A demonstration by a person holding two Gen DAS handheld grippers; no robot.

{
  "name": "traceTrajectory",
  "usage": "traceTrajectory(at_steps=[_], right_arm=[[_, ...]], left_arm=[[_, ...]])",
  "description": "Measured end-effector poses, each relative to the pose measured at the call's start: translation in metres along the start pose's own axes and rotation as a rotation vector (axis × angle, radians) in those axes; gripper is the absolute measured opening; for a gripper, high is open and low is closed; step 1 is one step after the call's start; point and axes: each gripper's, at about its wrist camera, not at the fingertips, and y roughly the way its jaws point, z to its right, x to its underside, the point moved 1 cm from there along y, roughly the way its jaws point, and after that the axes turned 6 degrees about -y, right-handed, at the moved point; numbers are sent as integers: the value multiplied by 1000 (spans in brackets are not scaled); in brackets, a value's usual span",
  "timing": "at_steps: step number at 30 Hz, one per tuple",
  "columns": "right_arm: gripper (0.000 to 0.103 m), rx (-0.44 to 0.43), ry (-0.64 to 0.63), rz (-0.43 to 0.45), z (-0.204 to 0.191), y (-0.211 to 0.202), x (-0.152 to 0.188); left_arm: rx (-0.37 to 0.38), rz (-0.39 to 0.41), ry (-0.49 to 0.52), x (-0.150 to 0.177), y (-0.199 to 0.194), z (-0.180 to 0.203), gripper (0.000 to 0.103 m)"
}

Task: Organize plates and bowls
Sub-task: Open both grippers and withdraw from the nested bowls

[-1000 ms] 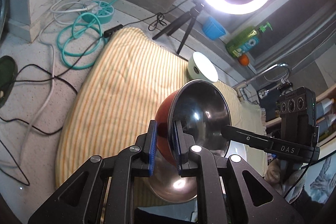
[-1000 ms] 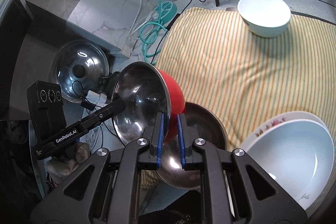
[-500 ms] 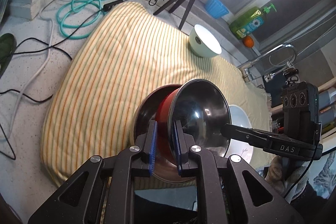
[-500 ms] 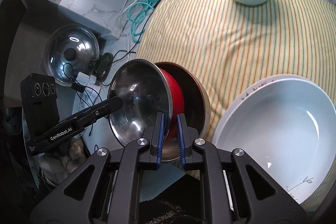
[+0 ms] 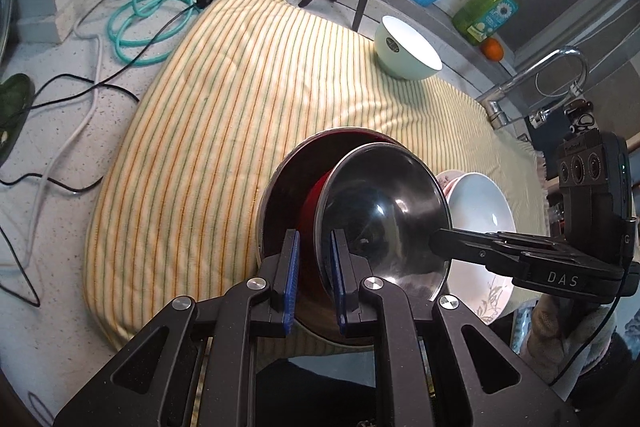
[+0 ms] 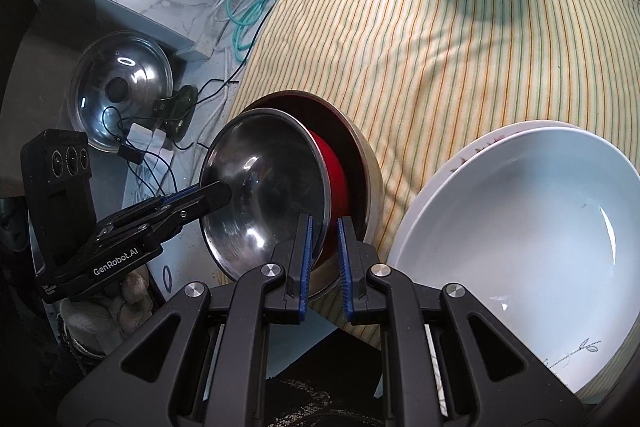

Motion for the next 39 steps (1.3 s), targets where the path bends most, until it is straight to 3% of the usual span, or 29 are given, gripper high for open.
traceTrajectory(at_steps=[10,25,32,39], right_arm=[[14,29,-18,-11,-3,4,-1],[15,46,-35,-9,-3,3,-3],[31,51,-55,40,-7,-13,-3],[33,57,-74,109,-13,-41,-4]], left_arm=[[-50,3,30,-1,4,5,13],[-56,6,30,0,4,5,13],[-37,24,30,-2,-5,5,14],[-4,57,48,-13,-18,13,14]])
